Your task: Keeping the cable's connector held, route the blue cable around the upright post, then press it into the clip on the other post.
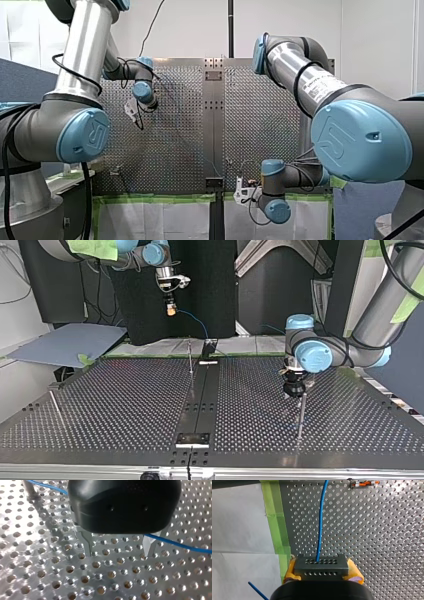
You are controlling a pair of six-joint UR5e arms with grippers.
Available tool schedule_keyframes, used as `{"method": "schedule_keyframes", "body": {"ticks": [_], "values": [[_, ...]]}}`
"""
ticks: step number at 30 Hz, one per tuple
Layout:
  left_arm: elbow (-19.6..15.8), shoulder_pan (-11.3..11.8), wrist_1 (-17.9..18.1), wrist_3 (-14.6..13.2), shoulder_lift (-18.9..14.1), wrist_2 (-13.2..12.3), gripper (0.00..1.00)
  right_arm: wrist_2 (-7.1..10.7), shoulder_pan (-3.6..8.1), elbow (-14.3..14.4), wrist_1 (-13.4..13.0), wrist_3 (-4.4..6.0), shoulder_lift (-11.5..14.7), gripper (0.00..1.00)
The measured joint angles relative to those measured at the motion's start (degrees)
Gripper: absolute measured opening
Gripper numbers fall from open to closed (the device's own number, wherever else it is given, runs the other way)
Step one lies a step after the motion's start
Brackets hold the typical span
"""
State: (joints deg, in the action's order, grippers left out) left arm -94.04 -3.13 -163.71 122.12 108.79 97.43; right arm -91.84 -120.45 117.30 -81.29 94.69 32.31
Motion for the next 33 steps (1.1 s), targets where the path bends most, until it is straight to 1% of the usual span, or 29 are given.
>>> {"method": "schedule_keyframes", "body": {"ticks": [3,12,16,20,25,33], "values": [[0.0,0.1,-0.2,1.8,0.0,-0.6,0.99,0.05,0.01,0.0,0.0,-0.01,0.0,0.00],[-0.1,0.5,-1.9,7.0,0.0,-0.4,0.99,0.07,0.00,-0.1,-0.2,-0.02,0.0,0.00],[-1.1,0.9,-2.4,9.3,0.0,-1.0,0.99,0.09,0.00,-0.1,-0.1,-0.16,0.0,0.00],[-3.1,1.5,-0.8,11.6,-0.1,-2.1,0.99,0.09,0.01,-0.1,-0.1,-0.38,0.0,0.00],[-5.1,2.4,1.9,14.5,-0.2,-1.9,0.99,0.08,0.02,-0.1,-0.1,-0.62,0.0,0.00],[-8.8,3.8,6.8,19.5,-0.8,-2.9,0.99,0.09,0.00,-0.1,-0.1,-0.86,0.0,0.00]]}}
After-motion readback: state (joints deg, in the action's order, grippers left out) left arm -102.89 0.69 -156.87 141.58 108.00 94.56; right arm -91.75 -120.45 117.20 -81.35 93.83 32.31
